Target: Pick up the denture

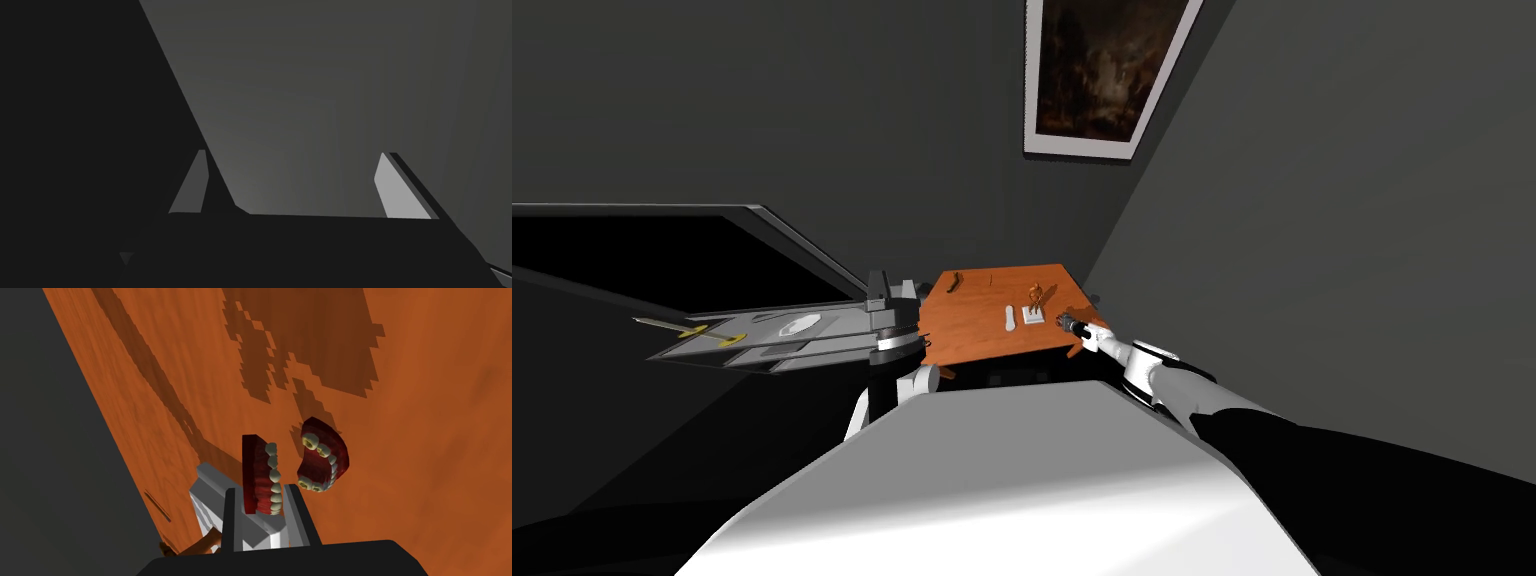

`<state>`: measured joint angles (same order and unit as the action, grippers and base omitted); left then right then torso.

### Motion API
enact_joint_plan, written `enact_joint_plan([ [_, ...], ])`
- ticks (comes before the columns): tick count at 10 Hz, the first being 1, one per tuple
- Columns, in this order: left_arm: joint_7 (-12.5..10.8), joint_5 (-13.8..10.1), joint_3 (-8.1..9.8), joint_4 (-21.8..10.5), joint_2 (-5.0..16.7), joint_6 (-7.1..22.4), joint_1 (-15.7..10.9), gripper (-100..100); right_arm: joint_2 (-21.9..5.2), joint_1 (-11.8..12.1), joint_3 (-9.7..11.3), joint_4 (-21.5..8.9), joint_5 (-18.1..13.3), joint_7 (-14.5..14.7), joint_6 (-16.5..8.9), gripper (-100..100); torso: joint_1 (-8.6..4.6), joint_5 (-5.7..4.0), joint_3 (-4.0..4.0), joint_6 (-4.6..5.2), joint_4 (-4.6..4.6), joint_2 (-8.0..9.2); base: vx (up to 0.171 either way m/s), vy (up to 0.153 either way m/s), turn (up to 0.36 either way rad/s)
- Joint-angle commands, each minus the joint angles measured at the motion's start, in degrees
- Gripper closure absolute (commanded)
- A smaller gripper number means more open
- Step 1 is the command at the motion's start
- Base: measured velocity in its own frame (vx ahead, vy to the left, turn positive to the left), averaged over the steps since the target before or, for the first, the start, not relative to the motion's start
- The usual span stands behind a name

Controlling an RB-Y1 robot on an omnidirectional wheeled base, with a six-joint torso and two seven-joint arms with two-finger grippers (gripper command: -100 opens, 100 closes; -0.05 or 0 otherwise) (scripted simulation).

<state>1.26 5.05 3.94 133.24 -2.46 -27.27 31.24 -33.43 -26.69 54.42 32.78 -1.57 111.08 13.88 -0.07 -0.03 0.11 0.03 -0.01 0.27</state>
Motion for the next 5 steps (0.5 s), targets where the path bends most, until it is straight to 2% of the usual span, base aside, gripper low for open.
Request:
enact_joint_plan([
  [1, 0.00, 0.00, 0.00, 0.00, 0.00, 0.00, 0.00, 0, -0.33, -0.91, 0.90, -1.18, -0.01, -1.63, 0.58, 100, 0.00, 0.00, 0.00, 0.00, 0.00, 0.00, -0.126, -0.006, 0.075],
  [3, 0.00, 0.00, 0.00, 0.00, 0.00, 0.00, 0.00, 0, -1.48, -1.58, 1.83, -0.98, 0.00, -3.44, 0.52, 100, 0.04, 0.00, 0.07, 0.05, 0.01, 0.13, -0.088, 0.015, 0.041],
  [4, 0.00, 0.00, 0.00, 0.00, 0.00, 0.00, 0.00, 0, -1.29, -1.25, 1.56, -0.75, 0.00, -2.74, 0.49, 100, 0.07, 0.01, 0.05, 0.03, 0.02, 0.07, -0.032, 0.006, 0.006],
  [5, 0.00, 0.00, 0.00, 0.00, 0.00, 0.00, 0.01, 0, -1.38, -1.29, 1.65, -0.67, 0.00, -3.01, 0.39, 0, 0.04, 0.00, -0.02, 0.04, -0.01, -0.07, -0.007, 0.001, -0.003],
])
